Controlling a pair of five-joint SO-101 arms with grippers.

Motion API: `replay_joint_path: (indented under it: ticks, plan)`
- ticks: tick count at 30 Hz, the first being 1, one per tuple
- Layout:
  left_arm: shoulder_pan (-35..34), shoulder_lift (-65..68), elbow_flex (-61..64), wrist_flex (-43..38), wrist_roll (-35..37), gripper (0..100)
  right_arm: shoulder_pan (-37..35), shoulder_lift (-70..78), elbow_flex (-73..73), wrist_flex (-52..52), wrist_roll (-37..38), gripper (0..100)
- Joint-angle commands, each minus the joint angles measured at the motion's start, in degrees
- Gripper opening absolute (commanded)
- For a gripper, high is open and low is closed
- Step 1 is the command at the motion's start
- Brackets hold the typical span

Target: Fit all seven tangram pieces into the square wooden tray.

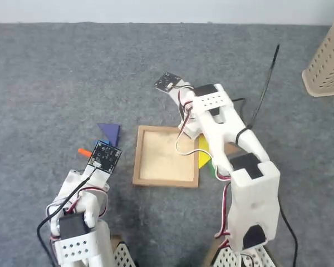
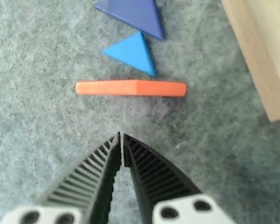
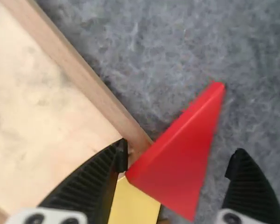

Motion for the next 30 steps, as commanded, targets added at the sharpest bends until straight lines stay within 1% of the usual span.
replay_joint_path:
  ticks: [1,4,9,14,20,26,30]
  plan:
    - [0.00,-1.32,-0.75,0.35,-0.79,1,3.56,-0.84,-3.25,-0.84,-2.64,22.4]
    - [0.00,-1.32,-0.75,0.35,-0.79,1,5.32,-1.01,-3.25,-0.84,-4.13,17.3]
    - [0.00,-1.32,-0.75,0.35,-0.79,1,7.78,-1.19,-3.25,-0.22,-4.66,17.0]
    - [0.00,-1.32,-0.75,0.35,-0.79,1,9.27,-1.27,-3.34,-0.31,-7.56,16.9]
    - [0.00,-1.32,-0.75,0.35,-0.79,1,9.36,-3.82,-3.34,0.04,-11.52,16.9]
    - [0.00,-1.32,-0.75,0.35,-0.79,1,9.27,-8.75,-2.99,2.15,-11.78,16.9]
    - [0.00,-1.32,-0.75,0.35,-0.79,1,11.12,-8.75,-2.99,2.15,-11.96,16.9]
